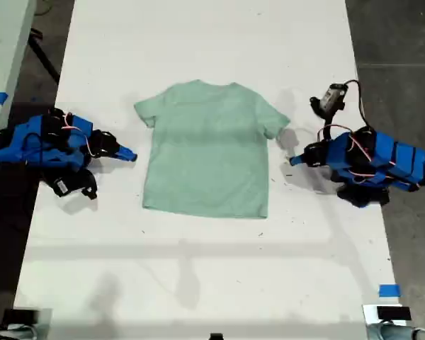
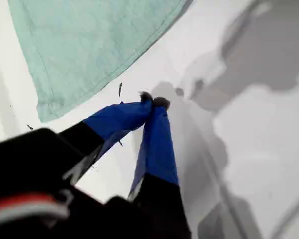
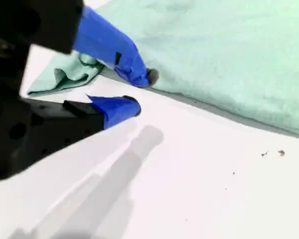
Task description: Fold t-shirt
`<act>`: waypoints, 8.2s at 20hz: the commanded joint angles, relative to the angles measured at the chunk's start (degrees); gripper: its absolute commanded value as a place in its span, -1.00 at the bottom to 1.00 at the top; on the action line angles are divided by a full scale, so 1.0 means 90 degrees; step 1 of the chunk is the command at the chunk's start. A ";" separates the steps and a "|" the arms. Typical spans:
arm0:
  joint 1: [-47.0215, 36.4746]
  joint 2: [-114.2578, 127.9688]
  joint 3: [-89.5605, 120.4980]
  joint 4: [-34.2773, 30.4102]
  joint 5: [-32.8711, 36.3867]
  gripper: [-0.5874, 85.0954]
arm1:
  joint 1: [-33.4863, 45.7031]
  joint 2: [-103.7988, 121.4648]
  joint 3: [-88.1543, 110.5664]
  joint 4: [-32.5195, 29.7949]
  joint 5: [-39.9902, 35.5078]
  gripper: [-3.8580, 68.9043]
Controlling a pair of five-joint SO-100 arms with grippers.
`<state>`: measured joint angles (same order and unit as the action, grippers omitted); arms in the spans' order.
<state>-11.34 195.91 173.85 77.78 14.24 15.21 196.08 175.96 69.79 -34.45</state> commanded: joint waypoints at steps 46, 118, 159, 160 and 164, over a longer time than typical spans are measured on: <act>-0.4141 -0.9336 -0.9072 0.1064 0.2803 -0.96 | 0.3721 -0.8428 -0.8604 0.1396 -0.1572 -0.24; -0.5039 -1.3799 -1.0508 -0.0498 0.3623 -0.46 | 0.2100 -0.9229 -0.9727 0.1416 -0.0635 -0.51; -0.3369 -1.6475 -1.4697 -0.1846 0.1992 -0.76 | 0.1504 -0.7979 -0.7500 0.0781 0.0137 -0.62; -0.3447 -1.6553 -1.4697 -0.1846 0.2002 -0.67 | 0.1426 -0.7900 -0.7334 0.0684 0.0215 -0.62; -0.3477 -1.5713 -1.4687 -0.1221 0.2412 -0.57 | 0.1162 -0.7607 -0.6836 0.0430 0.0430 -0.61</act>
<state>-42.01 46.58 45.53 63.81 34.19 27.16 124.37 114.43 75.76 -31.46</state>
